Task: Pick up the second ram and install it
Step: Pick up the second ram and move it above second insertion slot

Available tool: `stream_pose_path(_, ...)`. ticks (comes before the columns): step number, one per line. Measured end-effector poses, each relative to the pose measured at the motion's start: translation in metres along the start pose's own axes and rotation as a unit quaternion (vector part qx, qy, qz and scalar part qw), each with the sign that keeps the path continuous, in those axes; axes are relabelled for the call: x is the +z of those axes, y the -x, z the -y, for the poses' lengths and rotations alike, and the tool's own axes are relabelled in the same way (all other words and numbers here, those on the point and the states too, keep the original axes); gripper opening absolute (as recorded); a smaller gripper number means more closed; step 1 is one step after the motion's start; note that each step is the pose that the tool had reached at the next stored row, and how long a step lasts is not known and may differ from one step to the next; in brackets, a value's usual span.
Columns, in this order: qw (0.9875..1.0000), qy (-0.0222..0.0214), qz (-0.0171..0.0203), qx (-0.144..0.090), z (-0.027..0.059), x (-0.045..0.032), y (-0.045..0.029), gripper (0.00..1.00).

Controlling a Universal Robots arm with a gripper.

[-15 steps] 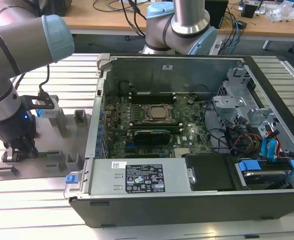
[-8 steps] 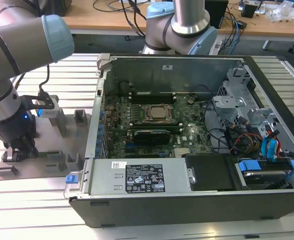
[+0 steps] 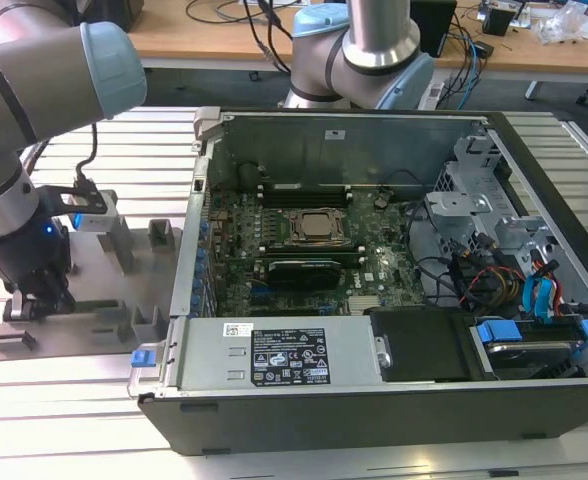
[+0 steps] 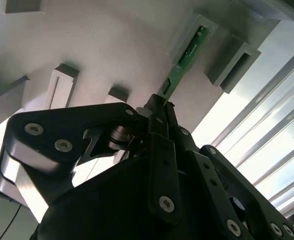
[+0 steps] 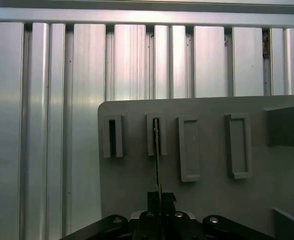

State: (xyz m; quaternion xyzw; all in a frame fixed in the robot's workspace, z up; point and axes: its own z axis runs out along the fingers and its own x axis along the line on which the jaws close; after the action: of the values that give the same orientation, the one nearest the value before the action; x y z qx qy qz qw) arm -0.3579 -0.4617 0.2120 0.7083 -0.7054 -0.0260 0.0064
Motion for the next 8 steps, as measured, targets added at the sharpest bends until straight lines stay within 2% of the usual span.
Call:
stream_pose_path(2, 1.0, 0.0, 0.0, 0.0, -0.0004, -0.0081, 0.0002, 0.13)
stream_pose_path(5, 1.0, 0.0, 0.0, 0.0, -0.0006, -0.0135, 0.0004, 0.13)
stream_pose_path(8, 1.0, 0.0, 0.0, 0.0, -0.001, -0.0228, 0.0006, 0.13)
